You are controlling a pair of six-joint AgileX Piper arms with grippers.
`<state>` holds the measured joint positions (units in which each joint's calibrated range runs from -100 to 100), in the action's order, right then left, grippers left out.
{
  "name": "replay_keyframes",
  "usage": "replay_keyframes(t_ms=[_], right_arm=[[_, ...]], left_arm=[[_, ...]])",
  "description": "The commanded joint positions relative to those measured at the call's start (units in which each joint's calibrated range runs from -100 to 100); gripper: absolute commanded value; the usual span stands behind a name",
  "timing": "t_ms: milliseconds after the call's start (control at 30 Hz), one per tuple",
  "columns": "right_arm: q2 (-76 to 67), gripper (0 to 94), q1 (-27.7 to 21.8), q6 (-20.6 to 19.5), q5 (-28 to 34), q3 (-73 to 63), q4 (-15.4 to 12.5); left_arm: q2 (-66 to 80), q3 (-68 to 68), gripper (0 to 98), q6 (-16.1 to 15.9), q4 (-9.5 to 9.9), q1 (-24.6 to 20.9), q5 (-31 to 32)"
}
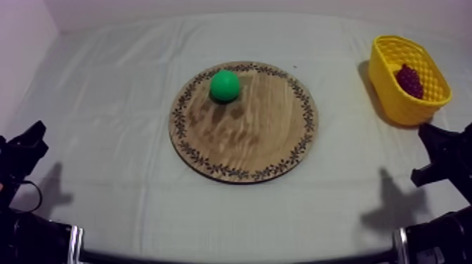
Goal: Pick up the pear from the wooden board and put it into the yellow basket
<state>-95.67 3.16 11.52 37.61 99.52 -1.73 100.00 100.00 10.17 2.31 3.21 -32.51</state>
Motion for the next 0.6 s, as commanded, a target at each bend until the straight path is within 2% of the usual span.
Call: replay_keyframes(t_ms=[0, 567], right_arm=[[0.00, 0.4, -0.02, -0.02, -0.03, 0.03, 0.00], [0.00, 1.0, -0.02, -0.19, -0.03, 0.03, 0.00]], left_arm=[[0.00, 0.00, 0.1, 0.01, 0.01, 0.02, 0.01], [0.00, 0.00, 0.1, 0.01, 0.01, 0.02, 0.01]])
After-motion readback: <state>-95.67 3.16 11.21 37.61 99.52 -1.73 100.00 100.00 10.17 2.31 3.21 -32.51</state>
